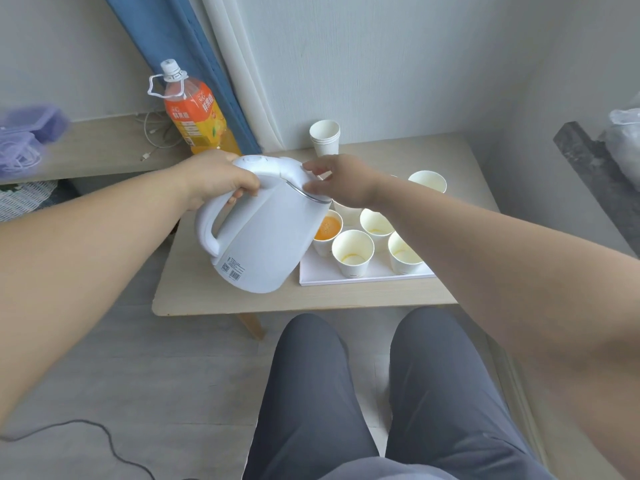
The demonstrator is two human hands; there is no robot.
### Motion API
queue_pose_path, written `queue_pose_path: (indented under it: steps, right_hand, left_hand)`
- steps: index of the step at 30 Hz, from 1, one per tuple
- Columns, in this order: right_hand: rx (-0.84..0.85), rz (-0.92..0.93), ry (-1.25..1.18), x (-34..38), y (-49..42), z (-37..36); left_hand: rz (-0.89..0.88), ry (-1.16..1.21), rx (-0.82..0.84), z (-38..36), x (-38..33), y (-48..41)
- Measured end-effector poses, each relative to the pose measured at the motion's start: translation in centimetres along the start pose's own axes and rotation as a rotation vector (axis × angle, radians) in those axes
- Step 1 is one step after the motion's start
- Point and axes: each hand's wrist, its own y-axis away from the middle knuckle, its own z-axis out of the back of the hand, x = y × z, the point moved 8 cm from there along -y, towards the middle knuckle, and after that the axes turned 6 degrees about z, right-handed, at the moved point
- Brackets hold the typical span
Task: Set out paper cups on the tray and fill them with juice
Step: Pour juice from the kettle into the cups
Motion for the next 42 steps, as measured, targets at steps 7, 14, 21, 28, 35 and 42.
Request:
queue_pose_path:
  steps: [7, 14, 21, 28, 35, 42]
  right_hand:
    - [0.003, 0.009, -0.019, 0.3, 2.6, 0.3]
    - [0.026, 0.019, -0.026, -0.4, 4.8, -0.2]
    - [0.016, -0.019, -0.089, -2.4, 5.8, -0.9]
    - [-0.025, -0.068, -0.197, -3.7, 5.9, -0.8]
    - [-0.026, -0.077, -0.294, -4.4, 6.0, -0.9]
    - [-0.028, -0.065, -0.336, -4.2, 6.0, -1.0]
  left_hand:
    - [-0.045, -0.050, 0.035, -0.2, -0.7, 1.9]
    - [-0.050, -0.111, 0.073, -2.1, -1.1, 3.5]
    - [-0.040, -0.143, 0.085, -3.9, -1.7, 3.6]
    - [-0.028, -0.193, 0.076, -4.6, -2.7, 3.1]
    - [-0.027, -0.238, 0.089, -5.1, -3.7, 3.3]
    - [-0.012, -0.277, 0.083, -4.8, -3.6, 3.4]
